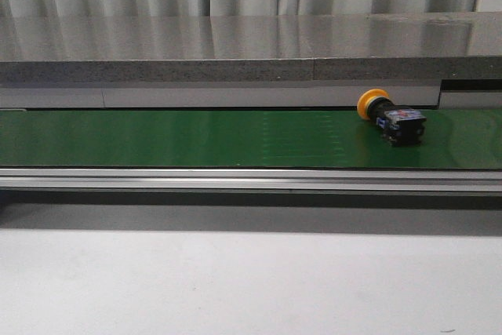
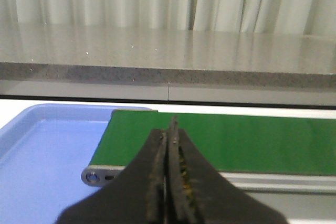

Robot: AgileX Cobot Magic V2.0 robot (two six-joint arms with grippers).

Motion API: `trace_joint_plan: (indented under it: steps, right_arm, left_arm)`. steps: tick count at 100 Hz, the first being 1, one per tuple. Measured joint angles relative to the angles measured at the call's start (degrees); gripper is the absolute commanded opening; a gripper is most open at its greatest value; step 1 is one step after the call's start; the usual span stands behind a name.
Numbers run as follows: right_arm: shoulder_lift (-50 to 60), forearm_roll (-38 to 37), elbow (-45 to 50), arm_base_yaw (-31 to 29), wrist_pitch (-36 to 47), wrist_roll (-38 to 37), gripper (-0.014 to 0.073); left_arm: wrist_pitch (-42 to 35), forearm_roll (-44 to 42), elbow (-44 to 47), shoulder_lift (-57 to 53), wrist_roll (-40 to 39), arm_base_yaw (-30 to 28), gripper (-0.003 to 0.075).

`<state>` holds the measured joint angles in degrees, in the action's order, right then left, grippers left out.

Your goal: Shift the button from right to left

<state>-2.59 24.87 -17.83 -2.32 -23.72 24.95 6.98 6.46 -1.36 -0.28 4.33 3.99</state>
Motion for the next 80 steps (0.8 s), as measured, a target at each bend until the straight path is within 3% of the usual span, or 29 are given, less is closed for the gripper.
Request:
trace_joint_plan:
  steps: [18,37,62,80]
  right_arm:
    - [0.0,0.0,0.0,0.0,-0.1,0.0,-0.0067]
    - [0.0,0.0,0.0,0.0,-0.2,0.0,-0.0067]
    - [0.0,0.0,0.0,0.0,-0.2,0.0,-0.0067]
    - [0.0,0.0,0.0,0.0,-0.2,0.0,-0.0067]
  left_arm:
    - [8.1,-1.3,-8.9,4.1,0.0,0.0,-0.0020]
    - [16.4,-0.2,-21.3,17.7,0.0,0.0,-0.0020]
    - [17.6,1.0,-33.2,36.5,0.0,0.0,0.0013]
    - [12.0,1.9,-34.8,45.0,0.0,0.0,0.0010]
